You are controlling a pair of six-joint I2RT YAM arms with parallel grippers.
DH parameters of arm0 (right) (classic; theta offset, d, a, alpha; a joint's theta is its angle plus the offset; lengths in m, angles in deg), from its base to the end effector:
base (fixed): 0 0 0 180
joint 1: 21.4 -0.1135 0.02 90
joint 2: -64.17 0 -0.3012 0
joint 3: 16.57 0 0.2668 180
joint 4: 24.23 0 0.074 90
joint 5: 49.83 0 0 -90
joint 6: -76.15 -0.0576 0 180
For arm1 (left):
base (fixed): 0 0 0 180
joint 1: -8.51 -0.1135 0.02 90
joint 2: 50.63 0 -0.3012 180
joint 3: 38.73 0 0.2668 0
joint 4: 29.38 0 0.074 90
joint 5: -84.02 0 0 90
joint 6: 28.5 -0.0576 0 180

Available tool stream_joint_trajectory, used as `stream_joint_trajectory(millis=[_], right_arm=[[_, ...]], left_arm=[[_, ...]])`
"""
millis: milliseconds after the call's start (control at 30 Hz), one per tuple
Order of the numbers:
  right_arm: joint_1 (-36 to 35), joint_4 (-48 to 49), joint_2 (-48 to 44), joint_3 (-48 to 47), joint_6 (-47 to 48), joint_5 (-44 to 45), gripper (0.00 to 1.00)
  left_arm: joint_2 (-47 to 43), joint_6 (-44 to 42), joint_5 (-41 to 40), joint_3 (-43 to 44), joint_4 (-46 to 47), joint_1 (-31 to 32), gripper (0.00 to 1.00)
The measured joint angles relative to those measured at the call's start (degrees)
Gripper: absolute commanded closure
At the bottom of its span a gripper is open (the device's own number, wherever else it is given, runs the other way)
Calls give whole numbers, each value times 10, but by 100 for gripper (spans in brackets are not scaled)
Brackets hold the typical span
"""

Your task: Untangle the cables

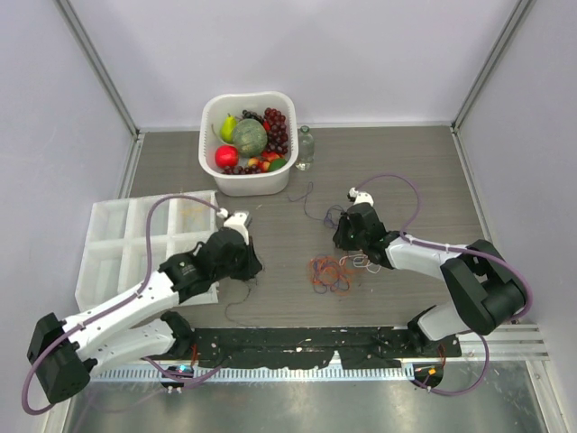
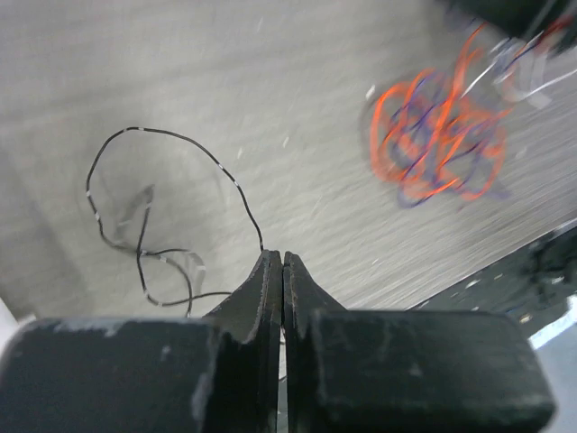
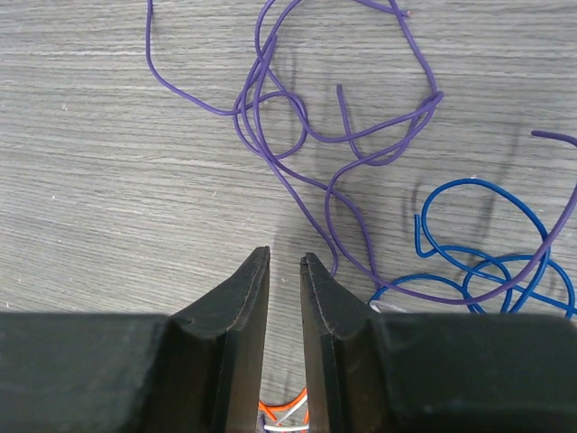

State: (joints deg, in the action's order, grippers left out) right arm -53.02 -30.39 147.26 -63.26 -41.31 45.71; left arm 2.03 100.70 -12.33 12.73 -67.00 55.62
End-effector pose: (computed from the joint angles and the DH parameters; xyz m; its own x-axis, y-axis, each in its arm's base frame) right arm 0.2543 0.1501 0.1654 -0.7238 0.0934 -0.6837 -0.1437 0.9487 0.2817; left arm 0.1451 -0.1468 0.2651 -0.7538 -0.1115 -0.6476 0.2492 0.8634 -0.4387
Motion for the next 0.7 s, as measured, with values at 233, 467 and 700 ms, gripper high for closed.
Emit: stream_joint_trajectory(millis=[233, 467, 700], right_arm=[[2, 5, -2, 3, 0, -17, 74], [2, 14, -3, 12, 0, -25, 74], [2, 6, -16, 12, 1, -47, 74]], left_arm=[[9, 49, -19, -47, -54, 47, 54], [81, 52, -58, -16, -88, 60, 10], [81, 59, -110, 0, -125, 66, 0]])
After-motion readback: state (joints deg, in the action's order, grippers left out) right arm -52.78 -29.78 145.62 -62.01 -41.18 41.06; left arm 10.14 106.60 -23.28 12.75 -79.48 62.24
